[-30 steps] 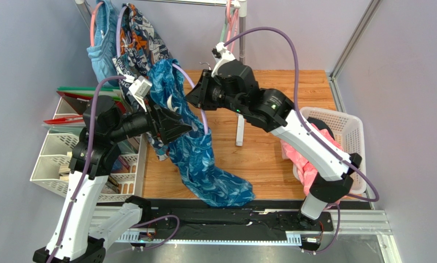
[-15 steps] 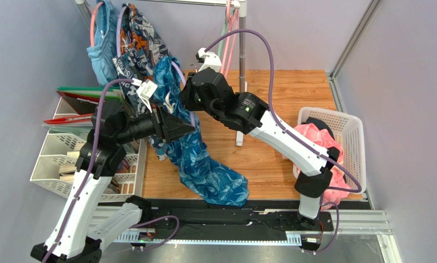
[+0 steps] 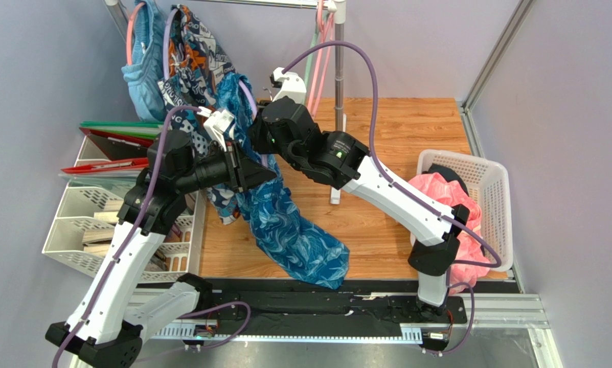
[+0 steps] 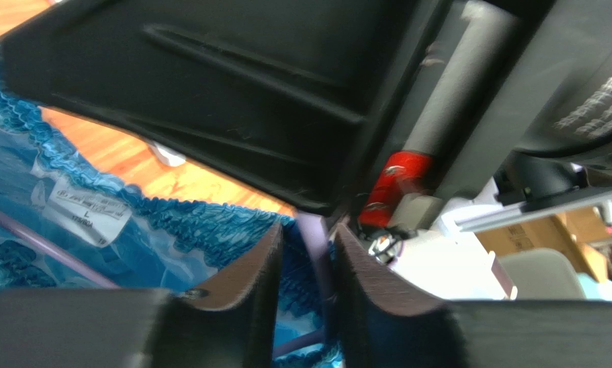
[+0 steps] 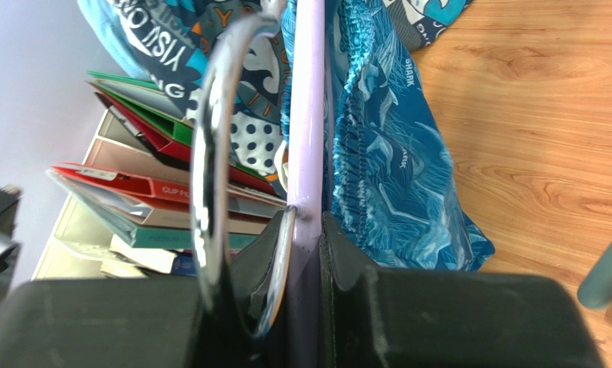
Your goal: Place the shorts on the hanger
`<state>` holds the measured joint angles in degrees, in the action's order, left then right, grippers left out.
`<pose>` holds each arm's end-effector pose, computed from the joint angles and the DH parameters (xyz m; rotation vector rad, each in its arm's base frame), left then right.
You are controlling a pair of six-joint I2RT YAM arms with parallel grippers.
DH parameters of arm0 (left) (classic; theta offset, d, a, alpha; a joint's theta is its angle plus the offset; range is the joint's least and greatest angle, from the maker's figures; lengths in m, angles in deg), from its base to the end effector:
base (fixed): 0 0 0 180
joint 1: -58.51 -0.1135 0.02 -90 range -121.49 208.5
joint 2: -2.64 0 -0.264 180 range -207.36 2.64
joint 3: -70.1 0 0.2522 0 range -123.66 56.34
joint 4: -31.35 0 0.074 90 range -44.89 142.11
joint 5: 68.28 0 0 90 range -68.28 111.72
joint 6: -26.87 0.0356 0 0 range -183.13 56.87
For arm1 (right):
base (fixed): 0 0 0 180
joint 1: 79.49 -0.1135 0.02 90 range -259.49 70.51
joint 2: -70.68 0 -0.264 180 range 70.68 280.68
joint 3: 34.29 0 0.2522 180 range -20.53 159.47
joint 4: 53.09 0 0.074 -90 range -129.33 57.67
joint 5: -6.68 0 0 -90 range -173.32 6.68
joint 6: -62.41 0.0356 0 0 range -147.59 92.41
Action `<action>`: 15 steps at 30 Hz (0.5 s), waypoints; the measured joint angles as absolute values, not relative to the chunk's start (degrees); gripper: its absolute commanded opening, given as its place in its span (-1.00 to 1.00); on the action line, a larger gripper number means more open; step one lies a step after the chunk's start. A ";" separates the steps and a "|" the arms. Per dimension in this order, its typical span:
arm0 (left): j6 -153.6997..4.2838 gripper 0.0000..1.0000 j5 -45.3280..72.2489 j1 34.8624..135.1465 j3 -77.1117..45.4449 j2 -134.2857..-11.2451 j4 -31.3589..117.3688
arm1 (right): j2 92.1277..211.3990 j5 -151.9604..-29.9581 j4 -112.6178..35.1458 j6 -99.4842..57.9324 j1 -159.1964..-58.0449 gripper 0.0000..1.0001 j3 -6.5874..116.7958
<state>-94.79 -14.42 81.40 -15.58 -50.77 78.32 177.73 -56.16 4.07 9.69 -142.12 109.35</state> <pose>0.1533 -0.0875 0.4340 0.3318 1.9320 -1.2234 0.1978 0.3467 0.4791 -0.1083 1.9529 0.7233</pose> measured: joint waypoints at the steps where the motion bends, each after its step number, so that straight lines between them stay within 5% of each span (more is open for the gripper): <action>1: -94.68 -0.67 -14.24 81.47 -15.58 -50.85 78.25 | 177.90 -56.01 4.04 9.66 -142.10 -1.00 109.35; 4: -95.57 -1.00 -13.96 81.62 -15.58 -50.77 78.93 | 178.56 -55.83 4.00 9.56 -142.08 -0.79 109.35; 7: -98.11 -1.00 -13.92 81.03 -15.74 -50.85 79.15 | 178.51 -55.18 2.89 8.68 -142.12 -0.55 109.35; 11: -101.06 -1.00 -16.32 79.96 -16.17 -51.14 78.54 | 178.25 -55.05 0.22 6.60 -142.21 0.30 109.29; 15: -105.94 -1.00 -21.81 77.99 -16.59 -52.27 76.51 | 176.59 -54.39 -2.67 3.48 -142.26 0.77 108.13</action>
<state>-105.94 -21.81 77.99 -16.59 -52.27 76.51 176.59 -54.39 -2.67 3.48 -142.26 108.13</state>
